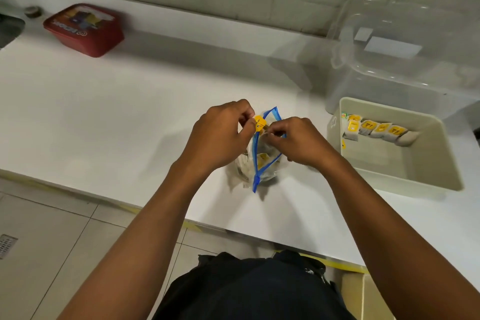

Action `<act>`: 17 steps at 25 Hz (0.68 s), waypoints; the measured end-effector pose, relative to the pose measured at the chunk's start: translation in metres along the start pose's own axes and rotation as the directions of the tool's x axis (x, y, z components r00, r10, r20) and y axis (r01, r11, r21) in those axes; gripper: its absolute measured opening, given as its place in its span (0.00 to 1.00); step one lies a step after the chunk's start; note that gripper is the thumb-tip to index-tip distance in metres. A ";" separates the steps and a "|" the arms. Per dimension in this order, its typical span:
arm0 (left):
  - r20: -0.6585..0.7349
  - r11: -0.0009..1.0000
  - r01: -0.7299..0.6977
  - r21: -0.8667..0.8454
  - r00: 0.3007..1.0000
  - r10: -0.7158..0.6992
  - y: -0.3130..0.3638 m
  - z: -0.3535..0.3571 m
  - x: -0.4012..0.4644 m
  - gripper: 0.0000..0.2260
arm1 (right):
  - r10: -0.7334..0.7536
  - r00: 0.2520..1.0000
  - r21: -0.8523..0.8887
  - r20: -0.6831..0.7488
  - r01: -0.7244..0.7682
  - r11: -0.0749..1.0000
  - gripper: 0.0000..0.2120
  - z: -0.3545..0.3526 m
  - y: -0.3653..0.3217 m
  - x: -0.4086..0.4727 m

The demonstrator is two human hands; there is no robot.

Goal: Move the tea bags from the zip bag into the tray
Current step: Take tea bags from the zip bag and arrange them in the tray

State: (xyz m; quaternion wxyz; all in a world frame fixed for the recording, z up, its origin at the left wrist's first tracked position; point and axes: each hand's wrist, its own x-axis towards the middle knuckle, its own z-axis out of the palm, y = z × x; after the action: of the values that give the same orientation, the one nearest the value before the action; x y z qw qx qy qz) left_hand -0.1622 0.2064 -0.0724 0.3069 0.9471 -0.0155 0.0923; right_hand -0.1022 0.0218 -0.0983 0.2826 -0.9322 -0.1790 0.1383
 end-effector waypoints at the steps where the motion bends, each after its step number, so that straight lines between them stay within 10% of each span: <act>1: -0.015 1.000 -0.002 -0.023 1.000 0.001 0.000 -0.002 0.001 0.04 | 0.012 1.000 0.099 -0.012 -0.011 0.995 0.08 -0.005 -0.001 -0.002; 8: -0.059 0.990 0.016 -0.143 0.998 -0.025 0.007 -0.007 0.010 0.03 | 0.087 0.996 0.584 -0.025 -0.056 0.810 0.07 -0.028 0.004 -0.012; 17: -0.059 0.987 -0.053 -0.153 0.997 0.045 0.010 -0.003 0.014 0.04 | 0.111 0.966 0.669 -0.235 0.078 0.739 0.04 -0.035 0.008 -0.020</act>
State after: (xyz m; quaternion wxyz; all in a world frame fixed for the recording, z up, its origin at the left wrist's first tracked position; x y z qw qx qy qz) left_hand -0.1501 0.2002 -0.0618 0.3772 0.9170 -0.0374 0.1245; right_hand -0.1053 -0.0095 -0.0718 0.6194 -0.7785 -0.0700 0.0730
